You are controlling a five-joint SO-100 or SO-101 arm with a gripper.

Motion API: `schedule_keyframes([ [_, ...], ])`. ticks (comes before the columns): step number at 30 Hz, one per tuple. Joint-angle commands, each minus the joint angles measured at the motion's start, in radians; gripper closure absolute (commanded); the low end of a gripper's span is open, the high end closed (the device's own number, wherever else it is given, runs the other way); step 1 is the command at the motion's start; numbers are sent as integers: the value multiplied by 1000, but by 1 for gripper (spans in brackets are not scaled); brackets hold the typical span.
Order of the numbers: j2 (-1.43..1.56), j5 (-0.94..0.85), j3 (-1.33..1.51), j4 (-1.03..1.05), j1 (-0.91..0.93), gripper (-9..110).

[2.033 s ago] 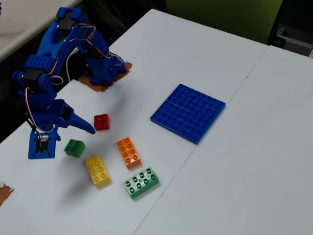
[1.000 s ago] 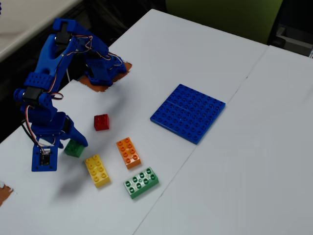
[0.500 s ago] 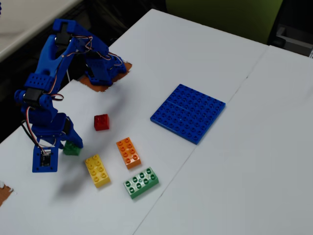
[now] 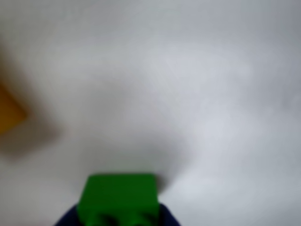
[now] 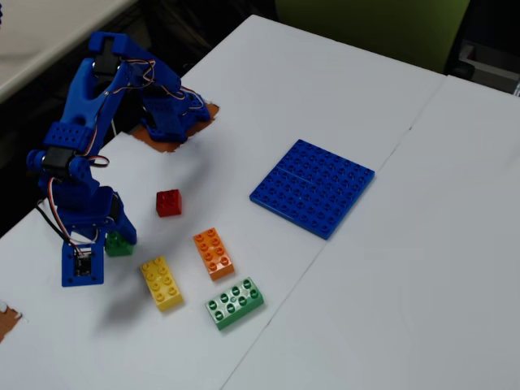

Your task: Pick up the 2x2 green block and go up the 8x8 blue block.

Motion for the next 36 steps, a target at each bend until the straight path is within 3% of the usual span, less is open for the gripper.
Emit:
schedule_keyframes([
  [1, 150, -34, 31, 21, -28, 96],
  [12, 611, -64, 272, 64, -201, 98],
  [22, 882, -9, 322, 98, -586, 99],
  [27, 907, 144, 238, 123, -813, 100],
  [36, 842, 183, -101, 207, -1026, 100],
])
